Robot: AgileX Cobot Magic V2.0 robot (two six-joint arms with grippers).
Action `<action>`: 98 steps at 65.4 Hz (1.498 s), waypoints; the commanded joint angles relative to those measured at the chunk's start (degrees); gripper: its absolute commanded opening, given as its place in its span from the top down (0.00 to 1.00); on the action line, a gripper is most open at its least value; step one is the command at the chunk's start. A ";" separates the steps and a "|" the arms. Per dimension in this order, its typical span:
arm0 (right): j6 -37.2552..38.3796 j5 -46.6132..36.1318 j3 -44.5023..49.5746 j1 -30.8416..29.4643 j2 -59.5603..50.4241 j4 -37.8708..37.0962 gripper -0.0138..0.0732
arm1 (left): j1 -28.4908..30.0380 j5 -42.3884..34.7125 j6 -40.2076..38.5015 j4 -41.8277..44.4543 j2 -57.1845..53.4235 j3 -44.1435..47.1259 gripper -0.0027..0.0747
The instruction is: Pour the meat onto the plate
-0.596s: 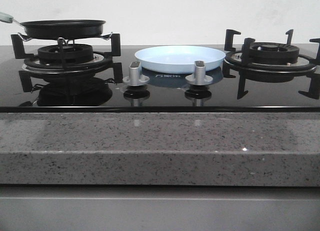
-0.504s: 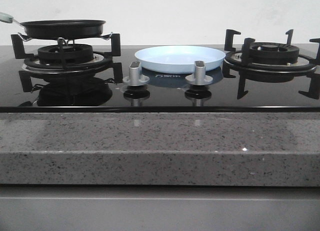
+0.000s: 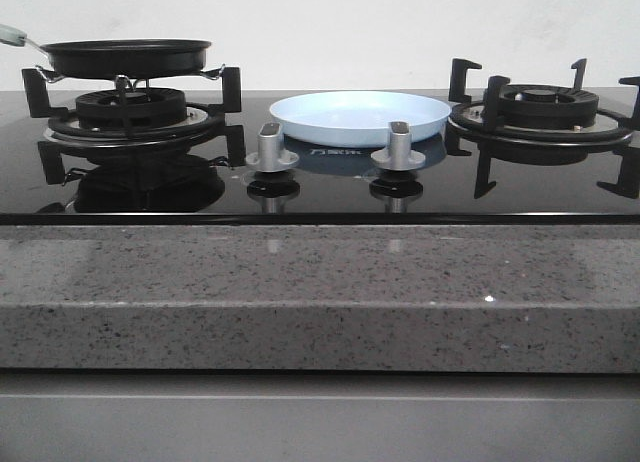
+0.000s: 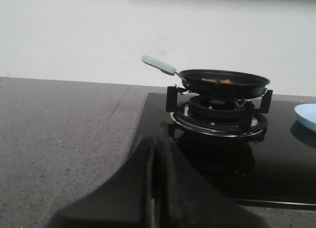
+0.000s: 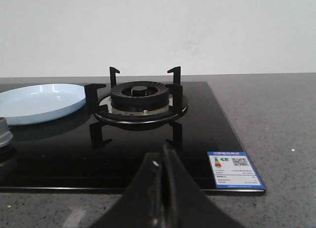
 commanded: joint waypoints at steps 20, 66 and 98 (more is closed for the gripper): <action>0.04 -5.64 -0.77 0.00 -0.98 -0.63 0.92 | 0.01 -10.88 0.12 -0.63 -0.92 -0.55 0.99; -0.01 22.85 -36.13 0.00 19.49 -1.26 0.92 | 0.01 24.68 0.11 -2.49 20.17 -43.93 0.99; -0.01 26.33 -37.80 0.00 35.16 -1.26 0.92 | 0.01 29.65 0.11 -2.74 32.66 -45.08 0.99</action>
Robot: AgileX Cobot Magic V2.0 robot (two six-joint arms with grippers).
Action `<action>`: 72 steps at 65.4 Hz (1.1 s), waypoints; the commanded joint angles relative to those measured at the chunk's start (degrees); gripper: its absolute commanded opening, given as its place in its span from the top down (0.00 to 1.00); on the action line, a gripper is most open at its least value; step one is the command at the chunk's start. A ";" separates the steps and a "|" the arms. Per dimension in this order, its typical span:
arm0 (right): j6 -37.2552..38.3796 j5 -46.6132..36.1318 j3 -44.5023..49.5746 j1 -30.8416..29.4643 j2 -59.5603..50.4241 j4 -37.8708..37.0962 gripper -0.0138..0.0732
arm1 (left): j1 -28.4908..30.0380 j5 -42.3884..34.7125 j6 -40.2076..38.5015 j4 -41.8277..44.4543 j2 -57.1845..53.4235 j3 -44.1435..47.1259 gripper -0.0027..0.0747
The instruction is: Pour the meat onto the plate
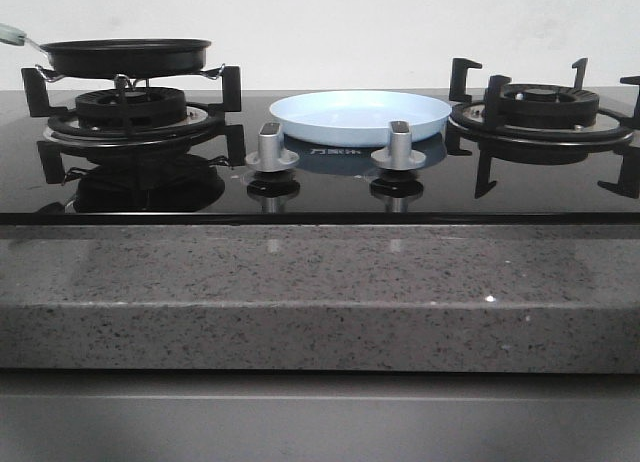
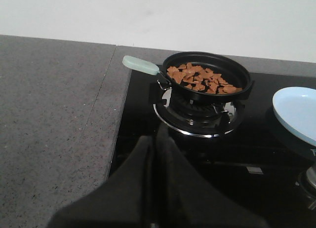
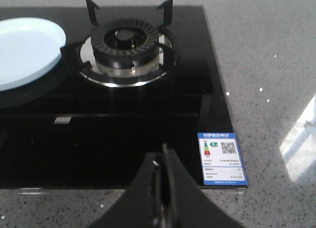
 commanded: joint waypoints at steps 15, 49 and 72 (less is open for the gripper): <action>-2.22 -1.69 -2.04 0.00 1.52 -1.03 0.63 | 0.01 -3.77 0.24 -0.68 2.93 -1.87 0.77; -10.18 8.15 -18.60 11.89 15.89 2.65 0.39 | 0.01 -4.52 0.24 -0.78 3.16 -1.87 0.42; -10.09 14.61 -41.77 14.24 40.94 3.43 0.39 | 0.01 -5.27 0.34 -0.67 3.16 -1.87 0.42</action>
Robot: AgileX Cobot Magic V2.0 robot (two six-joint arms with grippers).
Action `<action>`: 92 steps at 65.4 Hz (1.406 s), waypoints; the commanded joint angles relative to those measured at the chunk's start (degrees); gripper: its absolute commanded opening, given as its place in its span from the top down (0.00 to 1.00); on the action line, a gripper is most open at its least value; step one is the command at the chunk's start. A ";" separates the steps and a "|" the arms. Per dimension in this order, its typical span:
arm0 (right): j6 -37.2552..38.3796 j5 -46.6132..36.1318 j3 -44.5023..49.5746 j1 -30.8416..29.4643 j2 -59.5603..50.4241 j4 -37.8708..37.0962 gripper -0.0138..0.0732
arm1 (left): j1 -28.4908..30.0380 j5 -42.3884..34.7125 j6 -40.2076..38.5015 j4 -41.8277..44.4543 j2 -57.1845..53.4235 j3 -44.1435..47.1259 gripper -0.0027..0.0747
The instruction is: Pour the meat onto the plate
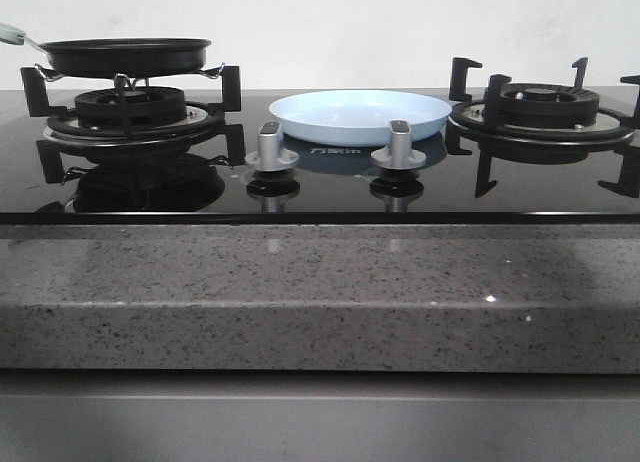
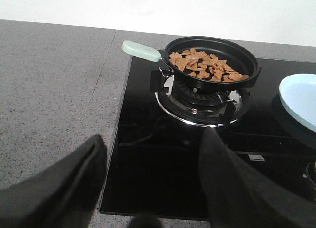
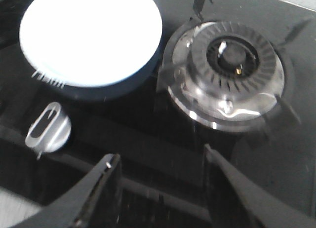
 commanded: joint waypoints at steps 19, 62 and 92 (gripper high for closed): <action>-0.60 8.94 -26.60 0.06 22.49 2.45 0.39 | 0.01 -5.21 -0.38 -0.63 0.43 -1.87 0.42; -0.47 13.65 -48.11 -1.62 44.45 4.23 0.39 | 0.01 -5.21 -0.38 -0.63 0.43 -1.87 0.42; -1.55 9.36 -48.56 -1.62 48.94 8.37 0.40 | 0.01 -5.21 -0.38 -0.63 0.43 -1.87 0.42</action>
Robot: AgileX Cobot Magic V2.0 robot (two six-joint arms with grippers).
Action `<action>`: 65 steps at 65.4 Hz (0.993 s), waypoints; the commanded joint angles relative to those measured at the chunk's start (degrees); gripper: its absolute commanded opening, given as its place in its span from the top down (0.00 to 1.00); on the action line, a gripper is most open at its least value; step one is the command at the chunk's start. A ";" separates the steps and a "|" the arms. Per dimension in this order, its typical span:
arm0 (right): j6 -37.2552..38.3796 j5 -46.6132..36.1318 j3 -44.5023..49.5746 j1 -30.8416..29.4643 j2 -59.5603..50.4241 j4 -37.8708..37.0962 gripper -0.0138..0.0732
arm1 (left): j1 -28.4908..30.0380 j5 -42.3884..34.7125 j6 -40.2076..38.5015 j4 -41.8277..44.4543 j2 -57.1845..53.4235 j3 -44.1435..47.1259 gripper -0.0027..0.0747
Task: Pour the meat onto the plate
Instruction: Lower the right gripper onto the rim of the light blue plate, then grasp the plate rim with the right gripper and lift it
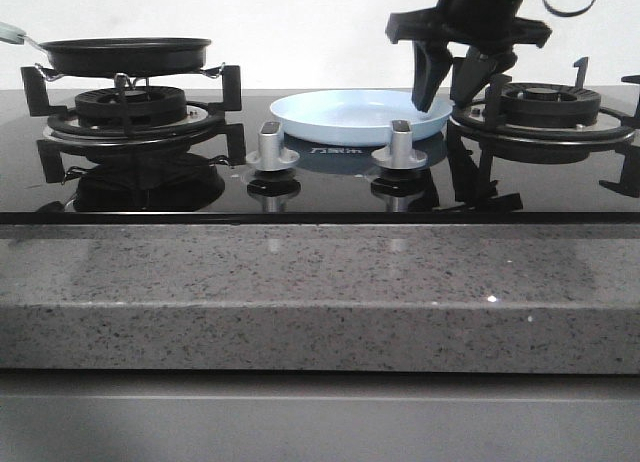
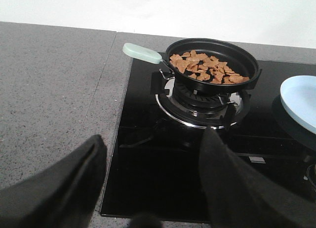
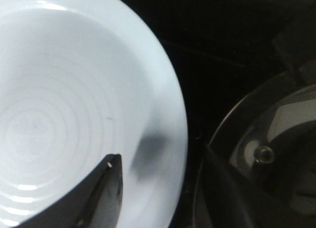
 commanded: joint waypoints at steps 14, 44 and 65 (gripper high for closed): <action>-2.32 -2.81 -2.06 -0.24 -2.78 2.67 0.63 | 0.01 -4.80 -0.38 -0.50 0.43 -1.87 0.42; -2.42 -2.75 -2.06 -0.24 -2.96 3.40 0.92 | 0.01 -4.80 -0.38 -0.50 0.43 -1.87 0.42; 0.97 -3.98 -2.06 -0.35 -8.47 5.35 0.92 | 0.01 -4.80 -0.38 -0.50 0.43 -1.87 0.42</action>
